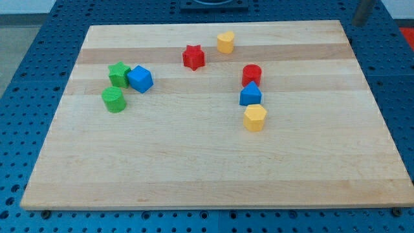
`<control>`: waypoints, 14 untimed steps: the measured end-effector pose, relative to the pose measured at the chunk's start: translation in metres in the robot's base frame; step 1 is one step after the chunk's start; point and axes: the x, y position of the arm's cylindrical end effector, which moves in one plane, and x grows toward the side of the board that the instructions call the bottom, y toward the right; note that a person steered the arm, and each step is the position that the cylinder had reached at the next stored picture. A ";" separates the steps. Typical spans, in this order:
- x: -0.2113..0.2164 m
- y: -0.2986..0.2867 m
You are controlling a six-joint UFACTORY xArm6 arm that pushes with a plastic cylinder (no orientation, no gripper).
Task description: Push the heart to the top left of the red circle
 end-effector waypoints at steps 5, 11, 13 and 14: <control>0.004 -0.193; 0.083 -0.300; 0.078 -0.341; 0.078 -0.364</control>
